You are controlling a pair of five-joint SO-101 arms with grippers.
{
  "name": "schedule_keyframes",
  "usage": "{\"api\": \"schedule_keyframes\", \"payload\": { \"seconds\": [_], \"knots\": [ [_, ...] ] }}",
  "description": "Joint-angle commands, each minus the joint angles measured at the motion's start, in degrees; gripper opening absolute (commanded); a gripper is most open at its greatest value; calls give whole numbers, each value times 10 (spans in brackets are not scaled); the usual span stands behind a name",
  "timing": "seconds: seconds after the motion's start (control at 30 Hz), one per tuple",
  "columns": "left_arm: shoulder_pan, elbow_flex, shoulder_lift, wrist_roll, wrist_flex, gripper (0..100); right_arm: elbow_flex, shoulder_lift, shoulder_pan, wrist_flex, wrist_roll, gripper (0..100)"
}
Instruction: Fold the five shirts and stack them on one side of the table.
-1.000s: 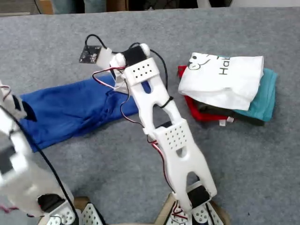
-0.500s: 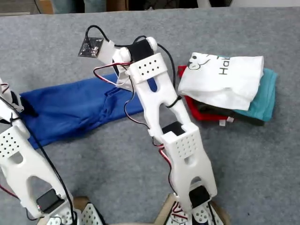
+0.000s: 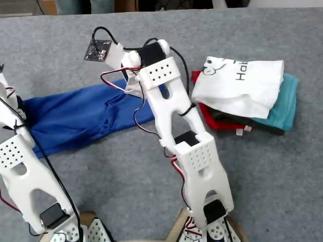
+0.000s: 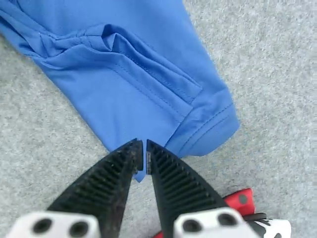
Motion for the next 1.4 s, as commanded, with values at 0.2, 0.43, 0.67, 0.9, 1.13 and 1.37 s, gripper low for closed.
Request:
{"api": "schedule_keyframes", "payload": {
  "seconds": [0.2, 0.43, 0.67, 0.9, 1.13, 1.37],
  "knots": [
    [-80, -73, -105, 2, 0, 28, -162, -41, 13, 4, -21, 21],
    [-78, -88, -171, -2, 0, 28, -276, -41, 82, 4, -38, 21],
    [23, -57, -248, 25, 1, 28, -322, -41, 154, 4, -39, 21],
    [189, 151, -405, 64, -1, 29, -321, -71, 226, 4, -37, 21],
    [355, 215, -415, 208, -31, 29, -321, -90, 296, 4, -34, 21],
    [464, 208, -338, 282, -121, 29, -321, -89, 299, 4, -34, 21]
  ]
}}
